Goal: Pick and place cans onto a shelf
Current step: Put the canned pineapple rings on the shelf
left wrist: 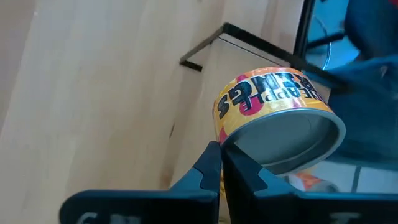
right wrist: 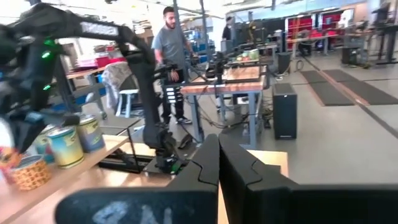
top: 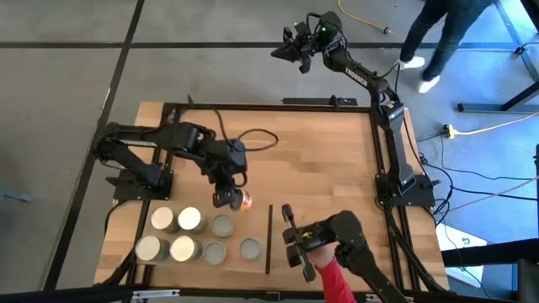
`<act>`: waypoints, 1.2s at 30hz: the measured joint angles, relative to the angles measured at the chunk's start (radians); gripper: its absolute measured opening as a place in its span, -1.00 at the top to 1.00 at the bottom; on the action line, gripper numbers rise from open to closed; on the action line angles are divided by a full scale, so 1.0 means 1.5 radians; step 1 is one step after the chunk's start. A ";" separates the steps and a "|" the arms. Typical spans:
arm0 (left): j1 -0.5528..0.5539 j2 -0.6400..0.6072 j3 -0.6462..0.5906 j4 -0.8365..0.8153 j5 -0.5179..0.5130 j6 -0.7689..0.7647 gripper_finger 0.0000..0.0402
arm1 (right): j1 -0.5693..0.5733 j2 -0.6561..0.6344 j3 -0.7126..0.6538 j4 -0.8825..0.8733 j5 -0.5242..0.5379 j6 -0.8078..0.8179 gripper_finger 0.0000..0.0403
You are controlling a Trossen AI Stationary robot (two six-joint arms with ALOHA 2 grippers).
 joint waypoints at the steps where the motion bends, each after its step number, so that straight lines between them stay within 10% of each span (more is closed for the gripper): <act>1: -0.003 0.008 0.000 0.001 0.002 0.009 1.00 | -0.002 0.000 0.000 0.000 0.007 0.000 0.98; 36: -0.052 0.144 0.001 0.031 -0.017 0.017 1.00 | -0.015 0.000 0.000 0.002 0.030 0.000 0.97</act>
